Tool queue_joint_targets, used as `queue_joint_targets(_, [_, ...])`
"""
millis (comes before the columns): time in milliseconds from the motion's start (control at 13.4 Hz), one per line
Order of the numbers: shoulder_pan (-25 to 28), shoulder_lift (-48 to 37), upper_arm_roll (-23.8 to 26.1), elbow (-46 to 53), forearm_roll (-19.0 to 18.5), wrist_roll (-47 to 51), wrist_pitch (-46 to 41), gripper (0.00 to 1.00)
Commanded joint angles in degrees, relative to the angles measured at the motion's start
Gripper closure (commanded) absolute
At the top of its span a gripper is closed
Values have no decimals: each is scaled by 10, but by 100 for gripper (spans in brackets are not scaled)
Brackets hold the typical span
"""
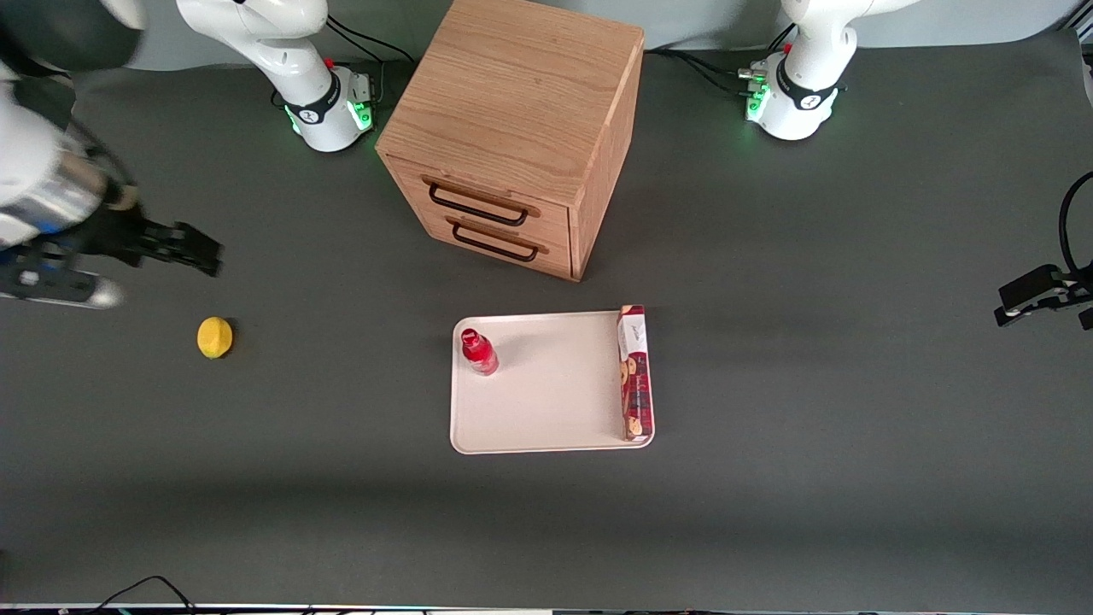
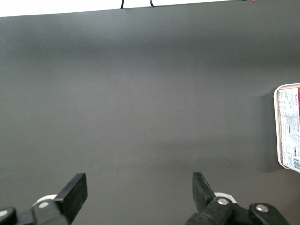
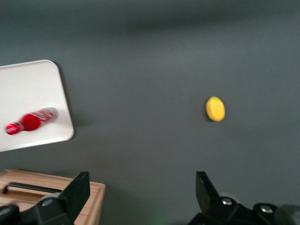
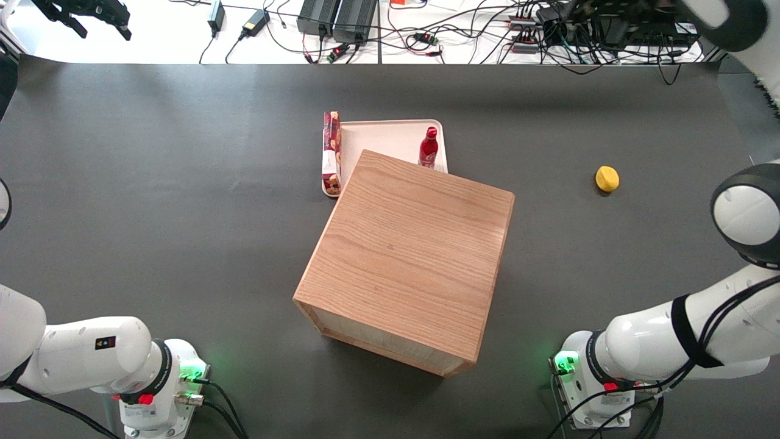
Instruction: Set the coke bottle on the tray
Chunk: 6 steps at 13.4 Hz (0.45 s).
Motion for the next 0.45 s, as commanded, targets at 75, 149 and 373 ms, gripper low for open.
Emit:
queue_joint_targets(75, [7,-120,-50,-208,36,-30,110,0])
queue_joint_targets(149, [7,-117,-51,-197,39,-23,110,0])
queue_joint_targets(373, [8,-90,-68,-150,76,-18,103,0])
